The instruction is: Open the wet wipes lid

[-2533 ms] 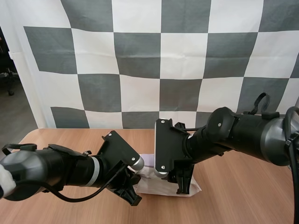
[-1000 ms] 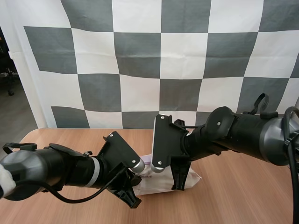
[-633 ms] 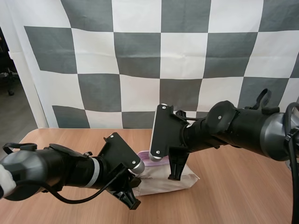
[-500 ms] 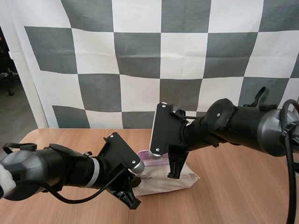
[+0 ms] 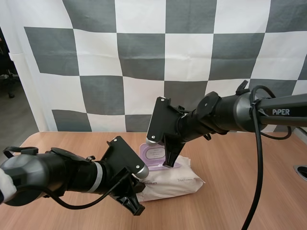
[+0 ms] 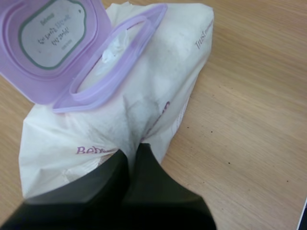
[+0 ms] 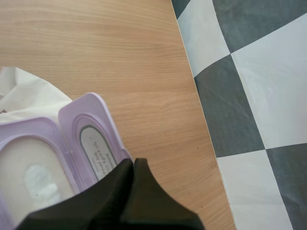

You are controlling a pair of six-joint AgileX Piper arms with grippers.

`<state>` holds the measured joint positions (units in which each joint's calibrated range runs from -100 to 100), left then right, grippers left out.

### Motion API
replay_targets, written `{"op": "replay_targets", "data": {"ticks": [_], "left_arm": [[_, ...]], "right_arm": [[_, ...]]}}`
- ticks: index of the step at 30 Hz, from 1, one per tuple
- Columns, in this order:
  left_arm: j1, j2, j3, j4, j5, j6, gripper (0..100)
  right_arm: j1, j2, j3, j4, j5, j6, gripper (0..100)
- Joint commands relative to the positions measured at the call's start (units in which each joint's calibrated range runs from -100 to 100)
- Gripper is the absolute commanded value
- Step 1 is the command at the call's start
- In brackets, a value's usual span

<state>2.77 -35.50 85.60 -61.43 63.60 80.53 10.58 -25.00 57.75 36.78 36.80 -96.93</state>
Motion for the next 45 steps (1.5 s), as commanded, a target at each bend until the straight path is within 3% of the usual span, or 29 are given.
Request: {"op": "replay_targets", "data": {"ticks": [1,17,36,45], "left_arm": [[-0.04,0.0,-0.1,-0.1,-0.1,0.0,0],[-0.04,0.0,-0.1,-0.1,-0.1,0.0,0],[-0.04,0.0,-0.1,-0.1,-0.4,0.0,0],[-0.04,0.0,-0.1,-0.1,-1.0,0.0,0]], "right_arm": [[0.0,1.4,0.2,-0.2,0.3,0.0,0],[0.0,7.3,0.2,2.7,-5.2,-2.6,0],[0.0,10.6,0.4,3.9,-3.7,-2.6,0],[0.0,-0.6,-1.9,2.8,-4.1,1.9,0]]}}
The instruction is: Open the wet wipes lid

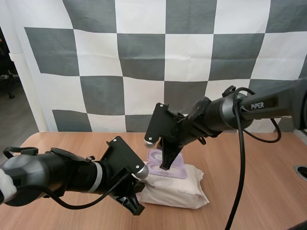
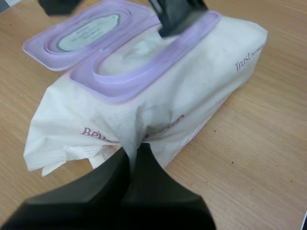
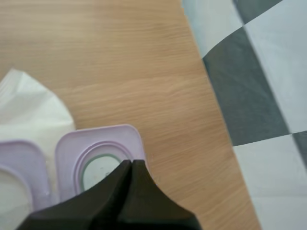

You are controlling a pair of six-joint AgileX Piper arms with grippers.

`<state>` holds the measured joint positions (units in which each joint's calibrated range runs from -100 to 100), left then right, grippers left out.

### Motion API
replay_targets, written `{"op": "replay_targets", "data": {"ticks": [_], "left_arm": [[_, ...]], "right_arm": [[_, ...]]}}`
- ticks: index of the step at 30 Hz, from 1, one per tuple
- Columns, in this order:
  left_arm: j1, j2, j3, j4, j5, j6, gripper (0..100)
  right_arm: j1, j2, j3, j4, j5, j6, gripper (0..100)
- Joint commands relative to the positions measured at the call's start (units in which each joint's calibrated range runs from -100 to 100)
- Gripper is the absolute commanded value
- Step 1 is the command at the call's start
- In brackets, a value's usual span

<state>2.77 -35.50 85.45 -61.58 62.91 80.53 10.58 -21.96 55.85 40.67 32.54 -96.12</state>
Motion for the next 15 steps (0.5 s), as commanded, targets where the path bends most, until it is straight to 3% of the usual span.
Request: {"op": "replay_targets", "data": {"ticks": [1,7,9,11,12,14,15], "left_arm": [[-0.04,0.0,0.1,0.1,-0.5,0.0,0],[-0.04,0.0,0.0,0.1,-3.7,0.9,0],[-0.04,0.0,0.0,0.1,-4.0,2.1,7],[-0.04,0.0,0.0,0.1,-4.0,3.2,25],[-0.04,0.0,0.0,0.1,-4.0,3.7,39],[-0.04,0.0,0.0,-0.4,-4.0,3.7,76],[-0.04,0.0,0.0,-0.5,-4.4,3.7,100]], "right_arm": [[0.0,-5.4,0.0,-2.2,0.1,2.3,0],[0.0,-16.1,0.0,-17.3,1.2,17.9,0],[0.0,-19.3,0.0,-22.7,3.3,22.9,0],[0.0,-21.8,0.0,-26.4,6.1,26.4,0],[0.0,-22.8,0.0,-27.9,8.1,27.9,0],[0.0,-23.8,0.0,-30.1,11.7,31.6,0],[0.0,-24.3,0.0,-31.0,13.5,33.6,0]]}}
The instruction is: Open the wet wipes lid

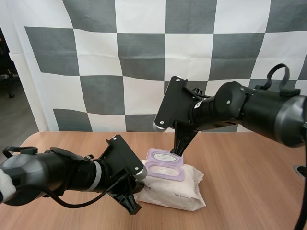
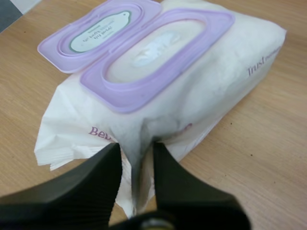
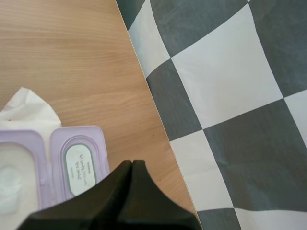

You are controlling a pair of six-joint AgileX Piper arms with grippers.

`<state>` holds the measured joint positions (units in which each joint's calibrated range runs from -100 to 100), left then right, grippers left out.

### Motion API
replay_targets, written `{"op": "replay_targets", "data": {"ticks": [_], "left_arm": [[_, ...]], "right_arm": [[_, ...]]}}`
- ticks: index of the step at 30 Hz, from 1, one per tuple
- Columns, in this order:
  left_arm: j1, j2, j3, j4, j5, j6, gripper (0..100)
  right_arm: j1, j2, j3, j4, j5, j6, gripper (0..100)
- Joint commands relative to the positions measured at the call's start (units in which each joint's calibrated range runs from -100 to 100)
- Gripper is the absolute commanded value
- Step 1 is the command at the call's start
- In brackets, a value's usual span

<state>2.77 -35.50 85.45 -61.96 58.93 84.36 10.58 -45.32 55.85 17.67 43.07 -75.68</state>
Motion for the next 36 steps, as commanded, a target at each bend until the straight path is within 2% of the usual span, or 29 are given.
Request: {"op": "replay_targets", "data": {"ticks": [1,5,8,16,18,24,28,32,33,34,35,36], "left_arm": [[-0.04,0.0,0.0,-0.7,-1.7,-0.8,100],[-0.04,-0.1,-0.1,1.1,-4.6,-1.1,100],[-0.04,-1.7,-1.0,2.7,-1.2,-2.6,100],[-0.04,-13.7,-12.5,10.7,15.4,-15.6,100],[-0.04,-17.4,-15.4,11.6,19.3,-18.5,100],[-0.04,-30.6,-23.9,13.4,28.5,-26.7,100],[-0.04,-40.2,-26.7,12.9,31.9,-29.7,100],[-0.04,-47.8,-26.8,13.6,31.4,-35.1,100],[-0.04,-49.2,-26.8,14.0,30.3,-36.8,95],[-0.04,-51.0,-26.8,14.5,28.8,-39.1,83],[-0.04,-52.7,-26.8,15.3,26.7,-41.4,68],[-0.08,-55.0,-26.8,16.2,23.9,-43.7,46]], "right_arm": [[0.0,-1.1,-0.1,-8.5,4.8,14.8,0],[-0.1,-3.3,-0.1,-10.4,8.4,21.4,0],[-0.1,-5.1,-0.1,-13.7,11.3,26.6,0],[-0.1,-13.4,-3.8,-21.3,26.4,32.3,0],[-0.1,-17.0,-5.5,-21.3,27.2,32.8,0],[-0.1,-28.6,-9.4,-18.8,28.2,40.5,0],[-0.1,-36.0,-9.4,-16.0,30.8,42.2,0],[-0.1,-41.3,-9.4,-15.9,31.6,43.3,0],[-0.2,-42.6,-9.4,-15.9,31.6,43.4,0],[-0.5,-43.6,-9.4,-16.0,31.5,44.3,0],[-0.8,-44.5,-9.4,-16.3,31.5,45.1,0],[-1.4,-45.2,-9.4,-16.4,31.5,45.9,0]]}}
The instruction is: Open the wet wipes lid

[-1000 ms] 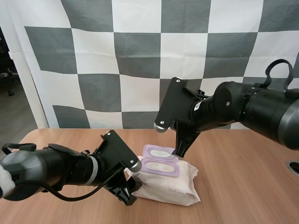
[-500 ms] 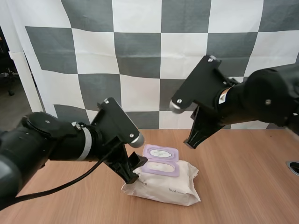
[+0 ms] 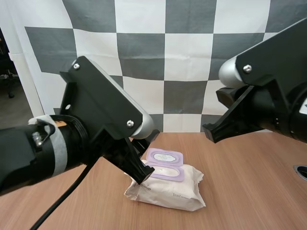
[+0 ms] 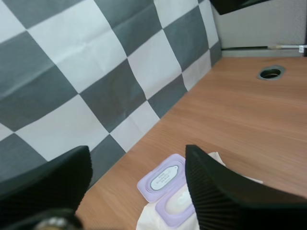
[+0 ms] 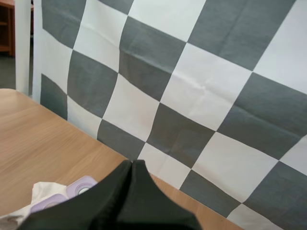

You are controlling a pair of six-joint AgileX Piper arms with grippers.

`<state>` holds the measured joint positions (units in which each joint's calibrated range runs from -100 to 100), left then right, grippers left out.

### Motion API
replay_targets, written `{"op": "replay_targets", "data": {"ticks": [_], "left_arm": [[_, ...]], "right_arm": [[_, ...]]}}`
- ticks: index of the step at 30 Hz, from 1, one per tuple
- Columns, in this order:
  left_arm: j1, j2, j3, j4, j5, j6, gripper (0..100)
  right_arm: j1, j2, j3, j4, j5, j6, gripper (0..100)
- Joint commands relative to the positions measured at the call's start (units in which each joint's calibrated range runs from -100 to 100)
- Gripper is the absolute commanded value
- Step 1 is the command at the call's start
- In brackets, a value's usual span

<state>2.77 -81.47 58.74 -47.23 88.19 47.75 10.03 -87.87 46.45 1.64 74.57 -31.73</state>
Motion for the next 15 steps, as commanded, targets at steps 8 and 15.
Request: {"op": "replay_targets", "data": {"ticks": [8,15], "left_arm": [[-2.86,-18.5,0.0,18.2,-28.4,-26.9,0],[-3.12,-18.5,3.4,47.2,-38.6,-51.5,0]], "right_arm": [[-3.6,-8.4,0.1,-1.6,-3.2,4.7,0],[-4.2,-12.1,10.5,-4.8,-12.3,8.3,0]]}}
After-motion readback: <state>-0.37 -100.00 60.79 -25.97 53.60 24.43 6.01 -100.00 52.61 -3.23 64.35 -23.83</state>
